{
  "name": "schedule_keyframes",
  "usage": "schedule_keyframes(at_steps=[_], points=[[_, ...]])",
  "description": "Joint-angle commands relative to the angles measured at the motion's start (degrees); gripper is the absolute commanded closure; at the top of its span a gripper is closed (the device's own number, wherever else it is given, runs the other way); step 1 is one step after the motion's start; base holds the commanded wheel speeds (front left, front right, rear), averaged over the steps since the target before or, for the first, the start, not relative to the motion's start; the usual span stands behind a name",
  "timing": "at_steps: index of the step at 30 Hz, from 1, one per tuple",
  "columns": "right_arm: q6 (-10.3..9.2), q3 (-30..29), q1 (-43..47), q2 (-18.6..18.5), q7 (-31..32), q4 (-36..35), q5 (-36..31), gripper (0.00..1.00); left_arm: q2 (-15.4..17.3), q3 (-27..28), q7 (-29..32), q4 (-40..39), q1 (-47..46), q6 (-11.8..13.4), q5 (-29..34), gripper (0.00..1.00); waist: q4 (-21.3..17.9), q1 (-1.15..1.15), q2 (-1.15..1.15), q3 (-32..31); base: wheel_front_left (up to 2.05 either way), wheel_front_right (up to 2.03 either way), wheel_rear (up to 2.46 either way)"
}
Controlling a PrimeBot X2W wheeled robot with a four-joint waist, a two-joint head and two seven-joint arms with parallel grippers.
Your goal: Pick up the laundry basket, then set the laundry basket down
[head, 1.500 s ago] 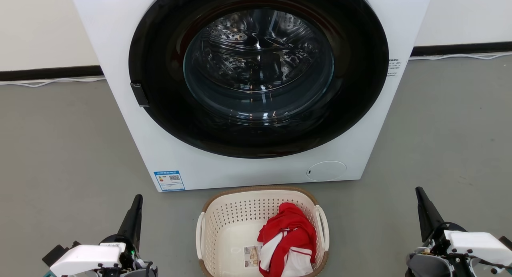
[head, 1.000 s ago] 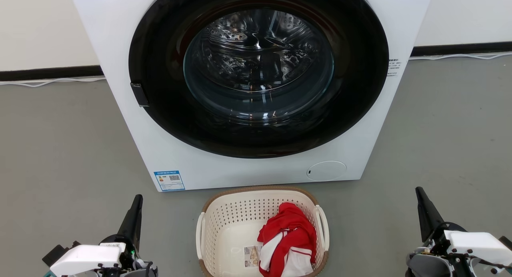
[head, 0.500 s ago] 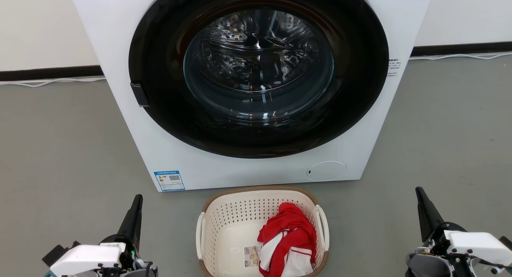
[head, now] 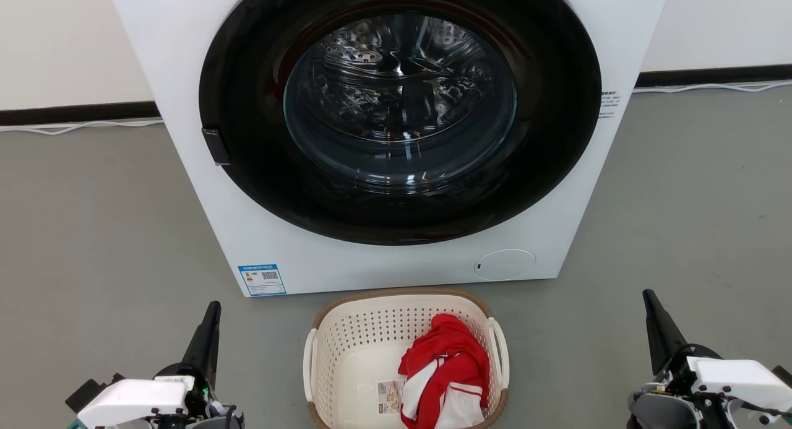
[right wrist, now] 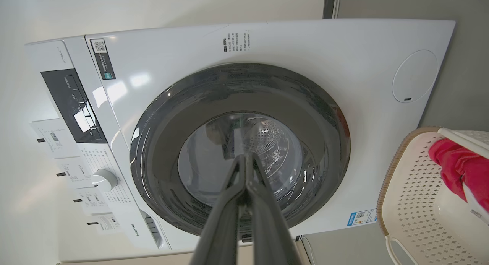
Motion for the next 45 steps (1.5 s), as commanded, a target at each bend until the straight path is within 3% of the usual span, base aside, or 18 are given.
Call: schedule_keyframes(at_steps=[1,24,25,33,45], points=[[0.42,1.1,-2.4,-0.2,0.4,-1.6,-0.4,1.00,0.6,1.7,0.3,-1.7,-2.9,-0.4,-0.3,1.00,0.0,0.00,0.00,0.0,0.00,0.00,0.00],[0.42,1.1,-2.4,-0.2,0.4,-1.6,-0.4,1.00,0.6,1.7,0.3,-1.7,-2.9,-0.4,-0.3,1.00,0.0,0.00,0.00,0.0,0.00,0.00,0.00],[0.00,0.0,0.0,0.0,0.0,0.0,0.0,0.00,0.0,0.0,0.0,0.0,0.0,0.0,0.0,0.00,0.0,0.00,0.00,0.0,0.00,0.00,0.00],[0.02,0.7,0.7,0.0,-1.0,-0.4,-0.2,0.00,-0.1,-0.9,-1.2,0.5,0.4,0.0,-0.1,0.00,0.0,0.13,0.00,-0.1,0.00,0.00,0.00],[0.06,1.8,1.3,-0.5,-3.0,-1.4,-3.1,0.00,0.0,-1.9,-3.1,0.8,0.7,0.0,1.5,0.00,-0.1,0.00,0.00,0.0,0.00,0.00,0.00]])
